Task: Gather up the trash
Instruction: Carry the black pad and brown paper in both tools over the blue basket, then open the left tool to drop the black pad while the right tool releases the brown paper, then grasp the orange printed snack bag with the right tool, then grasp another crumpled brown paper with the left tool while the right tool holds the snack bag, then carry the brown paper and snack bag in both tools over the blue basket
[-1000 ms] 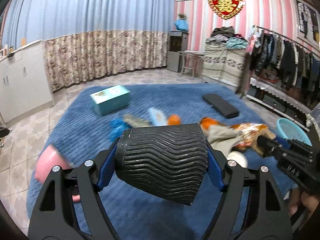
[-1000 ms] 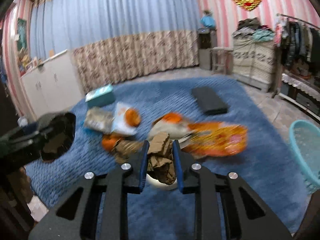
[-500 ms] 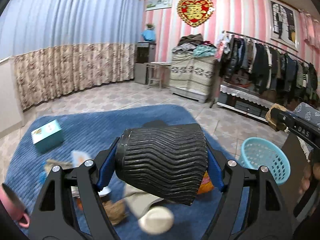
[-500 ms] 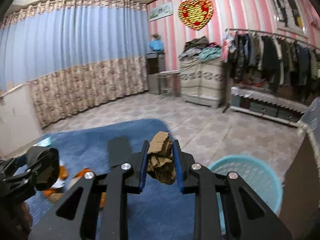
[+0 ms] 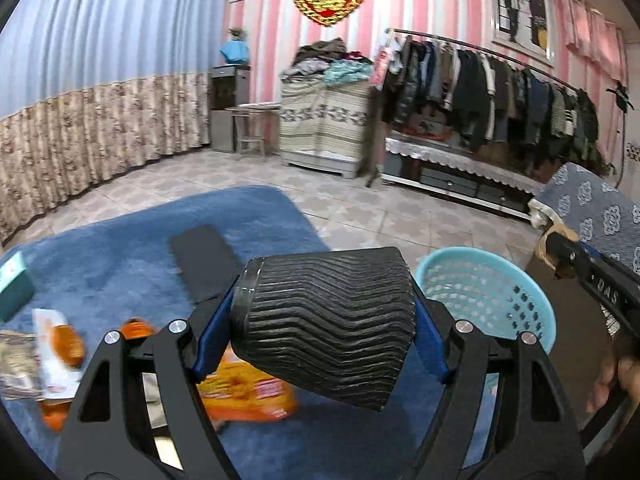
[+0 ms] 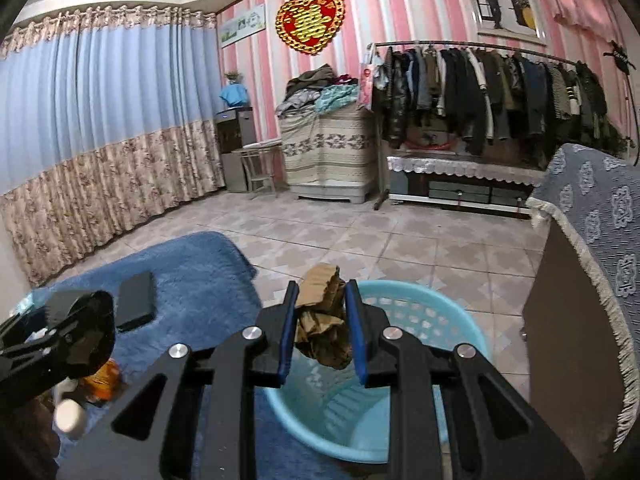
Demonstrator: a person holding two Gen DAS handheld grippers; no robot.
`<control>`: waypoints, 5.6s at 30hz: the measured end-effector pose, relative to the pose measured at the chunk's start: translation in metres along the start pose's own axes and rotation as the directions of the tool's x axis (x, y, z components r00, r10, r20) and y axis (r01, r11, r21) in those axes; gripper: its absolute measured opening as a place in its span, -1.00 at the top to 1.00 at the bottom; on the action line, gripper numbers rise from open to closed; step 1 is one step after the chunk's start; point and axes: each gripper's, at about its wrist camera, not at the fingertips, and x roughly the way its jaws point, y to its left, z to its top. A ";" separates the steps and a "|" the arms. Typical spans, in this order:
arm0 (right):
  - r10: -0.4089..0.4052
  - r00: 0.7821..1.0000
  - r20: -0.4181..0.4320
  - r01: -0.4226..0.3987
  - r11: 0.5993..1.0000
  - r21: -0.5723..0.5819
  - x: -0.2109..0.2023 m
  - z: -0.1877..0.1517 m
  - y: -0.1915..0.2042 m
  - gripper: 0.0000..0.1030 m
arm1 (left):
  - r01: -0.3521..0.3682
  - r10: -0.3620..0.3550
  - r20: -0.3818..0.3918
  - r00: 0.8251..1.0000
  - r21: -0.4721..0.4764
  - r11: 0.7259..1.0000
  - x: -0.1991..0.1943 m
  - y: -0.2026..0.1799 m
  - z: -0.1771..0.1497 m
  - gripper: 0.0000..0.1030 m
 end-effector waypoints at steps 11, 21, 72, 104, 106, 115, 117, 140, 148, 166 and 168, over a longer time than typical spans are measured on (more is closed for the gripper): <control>-0.120 0.993 -0.016 0.121 0.975 0.185 0.014 -0.015 -0.073 0.53 | 0.161 -0.153 -0.077 0.985 0.116 0.980 0.059 -0.084 -0.006 -0.46; -0.135 0.990 -0.035 0.140 0.959 0.247 0.032 -0.024 -0.094 0.54 | 0.238 -0.218 -0.121 0.968 0.191 0.952 0.103 -0.139 0.003 -0.46; 0.143 0.989 -0.038 -0.142 0.990 0.028 0.005 -0.015 0.093 -0.82 | -0.301 0.304 0.017 0.953 -0.104 0.948 -0.069 0.122 0.007 -0.89; 0.411 0.845 -0.343 -0.485 0.859 -0.166 0.055 -0.083 0.218 0.72 | -0.428 0.393 -0.196 0.898 -0.193 0.883 -0.089 0.231 -0.099 -0.89; 0.401 0.862 -0.308 -0.468 0.865 -0.182 0.050 -0.078 0.215 0.76 | -0.417 0.379 -0.200 0.903 -0.199 0.887 -0.088 0.229 -0.101 -0.89; 0.344 0.921 -0.182 -0.372 0.916 -0.149 0.043 -0.052 0.180 0.78 | -0.332 0.301 -0.184 0.936 -0.174 0.927 -0.082 0.200 -0.101 -0.75; 0.342 0.923 -0.176 -0.368 0.919 -0.143 0.042 -0.050 0.176 0.78 | -0.318 0.289 -0.188 0.939 -0.153 0.936 -0.077 0.191 -0.101 -0.62; 0.352 0.928 -0.122 -0.363 0.928 -0.085 0.036 -0.042 0.151 0.78 | -0.266 0.246 -0.160 0.956 -0.119 0.957 -0.075 0.172 -0.079 0.19; 0.285 0.958 -0.047 -0.287 0.956 -0.058 0.022 -0.021 0.114 0.78 | -0.193 0.187 -0.066 0.980 -0.095 0.977 -0.057 0.132 -0.034 0.19; -0.006 0.999 0.036 0.003 0.997 0.072 0.006 0.000 -0.041 0.78 | 0.075 -0.075 0.013 0.997 0.049 0.996 0.024 -0.032 0.021 0.19; -0.020 1.000 0.023 0.018 0.996 0.092 0.012 -0.003 -0.052 0.78 | 0.107 -0.107 -0.007 0.994 0.056 0.993 0.037 -0.047 0.019 0.19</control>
